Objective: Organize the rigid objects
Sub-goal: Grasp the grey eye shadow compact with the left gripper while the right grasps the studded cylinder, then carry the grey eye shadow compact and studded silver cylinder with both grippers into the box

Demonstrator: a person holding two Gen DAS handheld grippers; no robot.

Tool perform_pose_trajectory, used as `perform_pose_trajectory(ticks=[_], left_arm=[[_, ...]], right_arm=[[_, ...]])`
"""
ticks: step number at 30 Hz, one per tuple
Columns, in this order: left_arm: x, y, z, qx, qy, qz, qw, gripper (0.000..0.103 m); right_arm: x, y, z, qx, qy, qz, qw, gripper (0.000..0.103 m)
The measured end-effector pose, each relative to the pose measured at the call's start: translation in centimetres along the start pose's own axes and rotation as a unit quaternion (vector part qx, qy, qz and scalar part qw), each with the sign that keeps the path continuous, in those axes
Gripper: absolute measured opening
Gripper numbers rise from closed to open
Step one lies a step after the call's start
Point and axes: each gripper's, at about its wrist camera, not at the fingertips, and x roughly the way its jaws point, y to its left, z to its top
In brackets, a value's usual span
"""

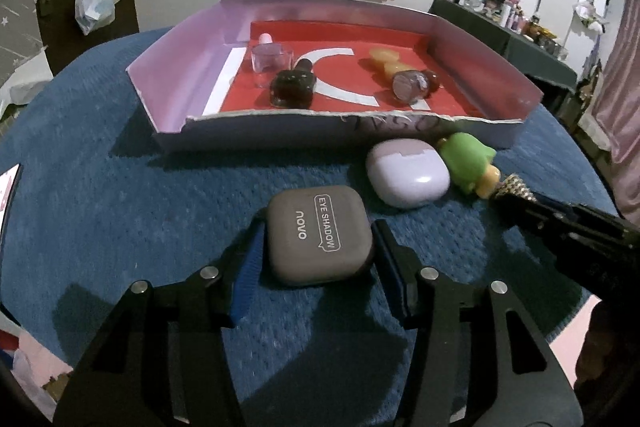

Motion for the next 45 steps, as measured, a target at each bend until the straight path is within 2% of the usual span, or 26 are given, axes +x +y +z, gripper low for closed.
perform_pose_trajectory(ticks=[11, 24, 45], left_arm=[[-1.3, 0.4, -1.3, -0.010, -0.001, -0.018, 0.9998, 0.050], [-2.5, 0.5, -1.3, -0.011, -0.016, -0.026, 0.9995, 0.050], [-4.8, 0.8, 1.7, 0.005, -0.070, -0.042, 0.9967, 0.050]], right_arm=[[-1.3, 2.3, -1.7, -0.023, 0.009, 0.033, 0.999, 0.027], [-2.1, 3.1, -1.6, -0.033, 0.003, 0.048, 0.998, 0.027], [-3.6, 3.8, 2.0, -0.049, -0.031, 0.078, 0.995, 0.027]])
